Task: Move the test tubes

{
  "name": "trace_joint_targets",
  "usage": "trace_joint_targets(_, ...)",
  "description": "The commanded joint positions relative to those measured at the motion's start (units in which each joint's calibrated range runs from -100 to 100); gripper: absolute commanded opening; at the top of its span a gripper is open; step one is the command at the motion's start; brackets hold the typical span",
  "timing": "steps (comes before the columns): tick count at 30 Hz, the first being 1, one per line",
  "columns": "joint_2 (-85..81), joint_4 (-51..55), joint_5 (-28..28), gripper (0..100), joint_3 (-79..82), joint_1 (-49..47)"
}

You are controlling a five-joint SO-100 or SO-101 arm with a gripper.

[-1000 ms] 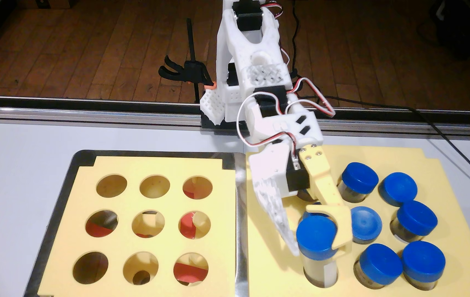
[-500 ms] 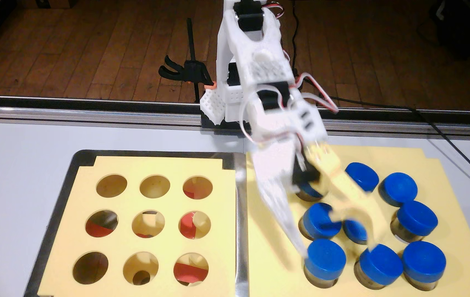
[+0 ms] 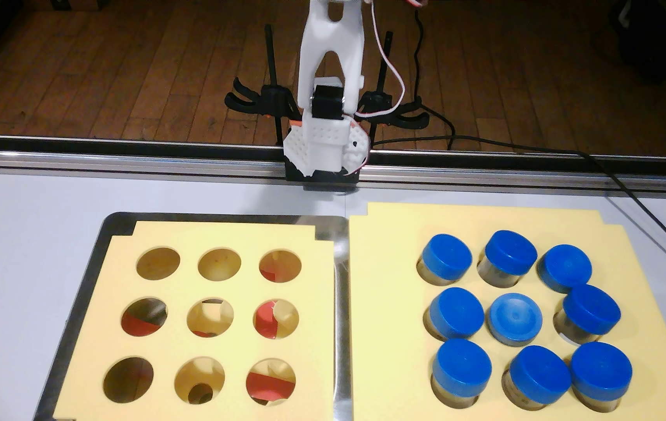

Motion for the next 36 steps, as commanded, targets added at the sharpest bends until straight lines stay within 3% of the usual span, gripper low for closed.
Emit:
trace_joint_targets(1,-8.6,0.1,0.2,3,0.9,4.6)
trace_joint_targets(6,-17.6,0.1,0.3,0,3.0,6.6)
trace_joint_targets(11,-30.2,0.1,0.3,0,18.6,6.6)
trace_joint_targets(21,-73.5,0.2,0.3,1,77.3,14.1)
trace_joint_targets(28,-73.1,0.7,0.0,1,100.0,12.9)
trace_joint_targets(30,-73.1,2.6,-0.1,1,100.1,12.1)
trace_joint_targets(35,-73.1,11.9,0.2,1,100.0,10.3)
trace_joint_targets(36,-73.1,18.1,0.0,1,100.0,8.0)
